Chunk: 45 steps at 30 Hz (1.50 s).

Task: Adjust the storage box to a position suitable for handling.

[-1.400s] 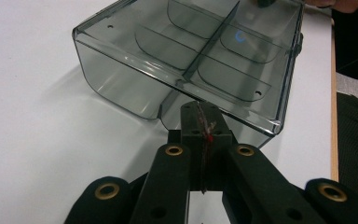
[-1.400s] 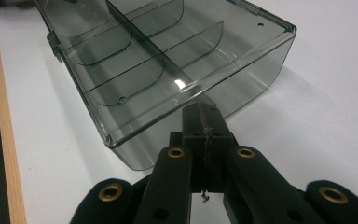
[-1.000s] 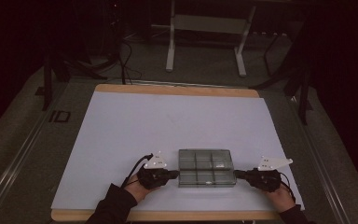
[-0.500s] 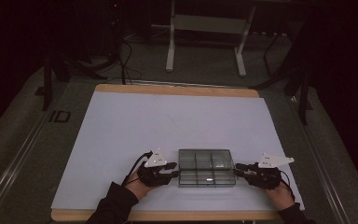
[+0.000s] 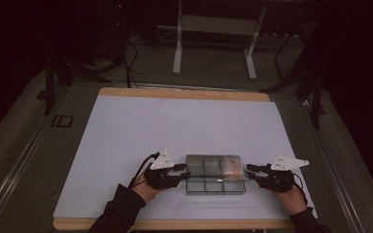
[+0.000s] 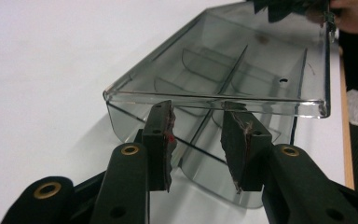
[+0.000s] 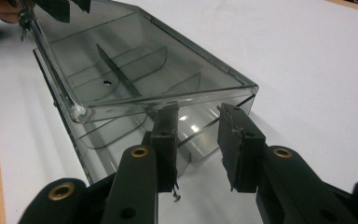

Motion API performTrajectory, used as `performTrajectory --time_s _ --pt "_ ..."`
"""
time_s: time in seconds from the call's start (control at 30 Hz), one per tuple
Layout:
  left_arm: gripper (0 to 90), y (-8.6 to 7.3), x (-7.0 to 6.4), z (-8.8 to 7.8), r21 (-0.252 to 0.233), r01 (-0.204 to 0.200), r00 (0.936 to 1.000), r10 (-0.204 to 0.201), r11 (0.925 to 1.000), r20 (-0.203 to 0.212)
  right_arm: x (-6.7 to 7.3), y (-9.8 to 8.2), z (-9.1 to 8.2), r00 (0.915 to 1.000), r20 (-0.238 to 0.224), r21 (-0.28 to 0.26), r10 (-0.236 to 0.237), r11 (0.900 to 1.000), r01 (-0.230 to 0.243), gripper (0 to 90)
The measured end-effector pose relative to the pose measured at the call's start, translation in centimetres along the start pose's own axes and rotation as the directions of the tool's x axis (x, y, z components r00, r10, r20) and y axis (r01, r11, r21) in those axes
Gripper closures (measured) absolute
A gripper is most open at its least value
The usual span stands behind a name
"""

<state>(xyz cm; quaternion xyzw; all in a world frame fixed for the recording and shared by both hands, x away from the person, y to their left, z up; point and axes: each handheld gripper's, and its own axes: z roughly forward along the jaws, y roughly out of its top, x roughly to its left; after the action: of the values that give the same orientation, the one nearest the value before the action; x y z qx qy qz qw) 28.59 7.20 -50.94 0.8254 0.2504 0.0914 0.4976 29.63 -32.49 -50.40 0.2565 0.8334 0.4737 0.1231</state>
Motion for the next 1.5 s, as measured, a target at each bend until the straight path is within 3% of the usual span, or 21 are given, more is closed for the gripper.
performTrajectory --time_s 0.63,0.9,1.23,1.5 --pt "67.7 1.8 0.7 -0.1 -0.036 -0.03 0.9986 0.028 0.9989 -0.045 -0.4 2.4 0.7 0.9989 0.025 -0.026 -0.039 0.999 0.04 69.7" --pt "74.2 2.2 1.3 0.2 -0.055 -0.006 0.9964 0.001 0.9984 -0.085 -1.0 3.2 1.0 0.9985 0.047 -0.047 -0.03 0.998 0.032 72.0" --pt "77.9 2.7 1.9 0.9 -0.074 0.02 0.989 -0.031 0.9971 -0.145 -1.7 3.7 1.3 0.997 0.076 -0.068 -0.009 0.998 0.014 78.7" --pt "80.9 2.6 2.7 1.8 -0.081 0.052 0.9825 -0.065 0.9954 -0.175 -2.1 4.5 1.6 0.9937 0.109 -0.065 -0.027 0.997 0.035 81.7"
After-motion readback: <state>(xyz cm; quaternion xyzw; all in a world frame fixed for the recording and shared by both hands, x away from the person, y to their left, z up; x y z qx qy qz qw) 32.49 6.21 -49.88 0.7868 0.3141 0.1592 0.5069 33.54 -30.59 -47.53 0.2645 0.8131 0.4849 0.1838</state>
